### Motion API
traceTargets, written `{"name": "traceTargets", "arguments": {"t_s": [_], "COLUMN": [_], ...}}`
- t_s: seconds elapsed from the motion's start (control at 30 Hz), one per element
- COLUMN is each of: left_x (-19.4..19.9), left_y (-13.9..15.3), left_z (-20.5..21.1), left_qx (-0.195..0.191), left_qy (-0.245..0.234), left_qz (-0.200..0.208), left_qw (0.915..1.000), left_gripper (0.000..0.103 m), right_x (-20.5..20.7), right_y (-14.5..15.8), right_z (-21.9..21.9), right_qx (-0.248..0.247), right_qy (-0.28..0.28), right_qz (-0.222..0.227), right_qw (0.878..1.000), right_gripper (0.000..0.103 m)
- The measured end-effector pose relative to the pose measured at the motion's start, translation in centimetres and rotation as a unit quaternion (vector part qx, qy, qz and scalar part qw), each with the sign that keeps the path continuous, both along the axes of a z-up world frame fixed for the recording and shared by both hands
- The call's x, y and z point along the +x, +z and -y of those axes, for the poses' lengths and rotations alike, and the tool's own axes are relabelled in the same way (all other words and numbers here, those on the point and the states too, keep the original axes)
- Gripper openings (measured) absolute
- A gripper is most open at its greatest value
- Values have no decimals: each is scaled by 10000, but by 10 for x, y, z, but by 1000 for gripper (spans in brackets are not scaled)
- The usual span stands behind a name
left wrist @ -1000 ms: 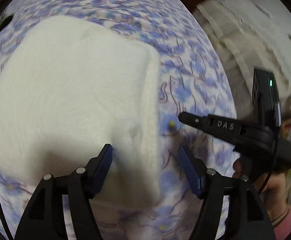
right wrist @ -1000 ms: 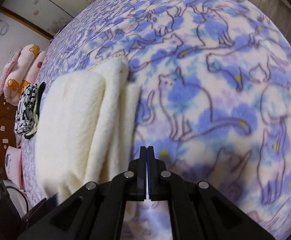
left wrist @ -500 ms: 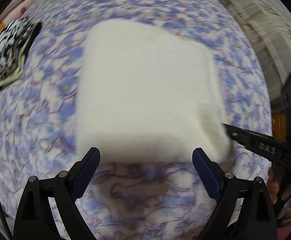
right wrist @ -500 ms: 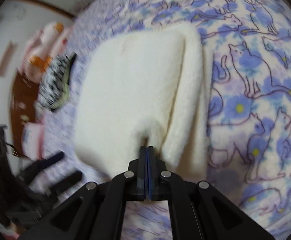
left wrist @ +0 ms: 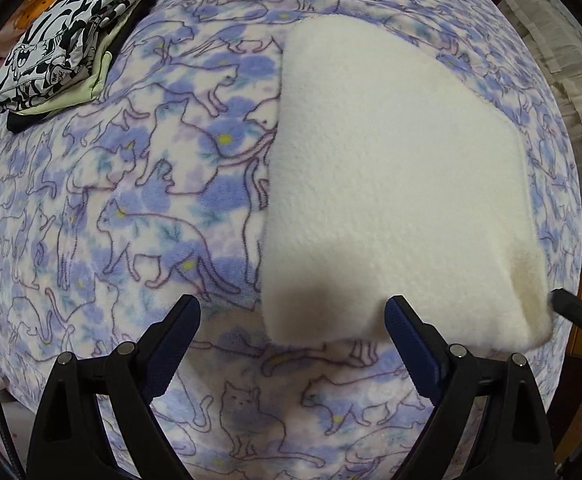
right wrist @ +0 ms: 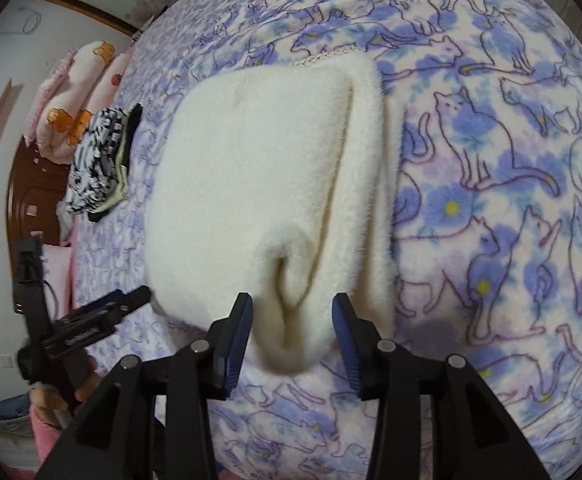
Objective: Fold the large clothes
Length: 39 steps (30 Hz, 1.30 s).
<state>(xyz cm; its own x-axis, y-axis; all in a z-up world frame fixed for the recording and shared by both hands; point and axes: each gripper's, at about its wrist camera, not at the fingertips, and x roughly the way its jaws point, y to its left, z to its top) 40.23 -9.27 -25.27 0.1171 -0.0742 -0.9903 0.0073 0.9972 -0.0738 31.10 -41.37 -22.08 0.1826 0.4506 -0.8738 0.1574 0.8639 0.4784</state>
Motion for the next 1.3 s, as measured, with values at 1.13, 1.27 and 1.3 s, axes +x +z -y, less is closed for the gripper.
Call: {"name": "traceTargets", "arguments": {"t_s": [1.13,1.27,1.3], "left_x": [-18,-22,-25], "left_y": [-19,-24,-21], "left_z": [30,20,17], "left_qx": [-425,-455,-451], "left_qy": [-428,-258,-228], "left_qz": [-225,-238,-174], "left_qw": [9979,9983,9986], "left_gripper": [92,92,90], "right_x": [-22,-32,-36], "right_y": [-87,-71,-63], "right_z": [2,7,12], "right_qx": [-1670,-1444,-1319], "right_qy": [-267,-572,-717], "right_qz": [297,509,577], "right_qw": [9852,9865,9870], "right_gripper": [5,13,18]}}
